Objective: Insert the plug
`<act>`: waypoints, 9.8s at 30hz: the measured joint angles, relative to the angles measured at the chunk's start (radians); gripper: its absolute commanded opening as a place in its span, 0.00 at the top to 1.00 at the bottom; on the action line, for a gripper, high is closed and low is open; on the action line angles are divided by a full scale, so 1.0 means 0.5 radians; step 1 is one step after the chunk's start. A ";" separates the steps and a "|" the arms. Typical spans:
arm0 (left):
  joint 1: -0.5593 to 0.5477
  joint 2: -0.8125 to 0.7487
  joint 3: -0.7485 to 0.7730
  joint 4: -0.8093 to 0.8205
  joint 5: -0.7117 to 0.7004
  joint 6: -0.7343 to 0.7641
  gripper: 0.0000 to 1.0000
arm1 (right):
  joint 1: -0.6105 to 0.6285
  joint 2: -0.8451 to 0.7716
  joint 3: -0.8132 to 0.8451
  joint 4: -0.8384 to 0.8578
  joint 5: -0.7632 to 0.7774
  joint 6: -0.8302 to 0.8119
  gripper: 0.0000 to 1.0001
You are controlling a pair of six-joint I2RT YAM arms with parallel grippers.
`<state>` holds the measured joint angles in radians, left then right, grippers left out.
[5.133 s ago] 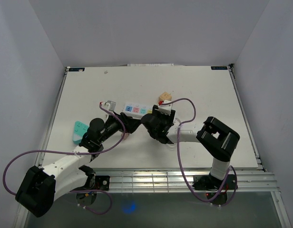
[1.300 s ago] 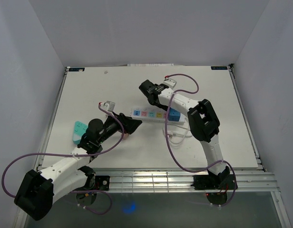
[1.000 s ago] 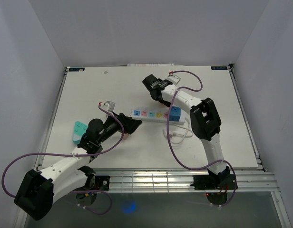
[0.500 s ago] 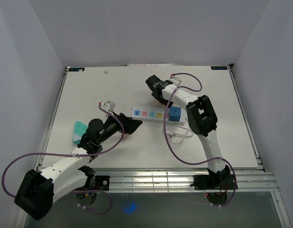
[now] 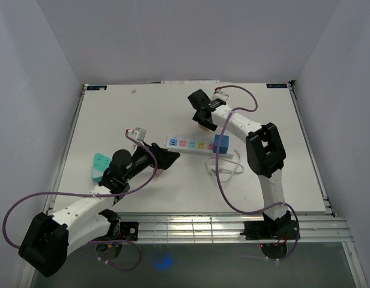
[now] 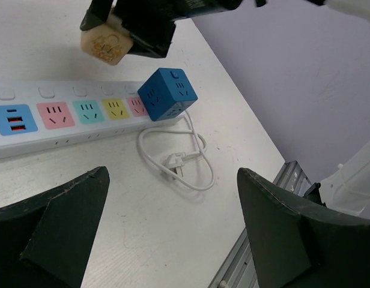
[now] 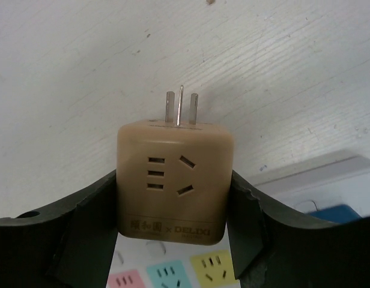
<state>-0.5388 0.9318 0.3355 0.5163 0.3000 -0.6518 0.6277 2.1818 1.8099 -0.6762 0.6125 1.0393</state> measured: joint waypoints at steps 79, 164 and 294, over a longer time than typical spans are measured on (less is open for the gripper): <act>-1.257 1.047 -0.187 1.616 -1.173 2.345 0.31 | 0.279 -1.640 -1.403 0.193 -1.485 0.333 0.92; -1.160 1.173 -0.021 1.424 -1.167 1.811 1.00 | -0.155 -1.743 -1.699 0.845 -2.026 -1.354 0.10; -0.425 0.491 -0.161 0.776 -0.837 0.403 0.02 | 0.031 -0.514 -0.311 -0.308 -1.595 -3.599 0.92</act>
<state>-0.7513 1.1774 0.2550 0.9043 -0.1184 -0.4503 0.6434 1.9247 1.6547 -0.8303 -0.1852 -0.7601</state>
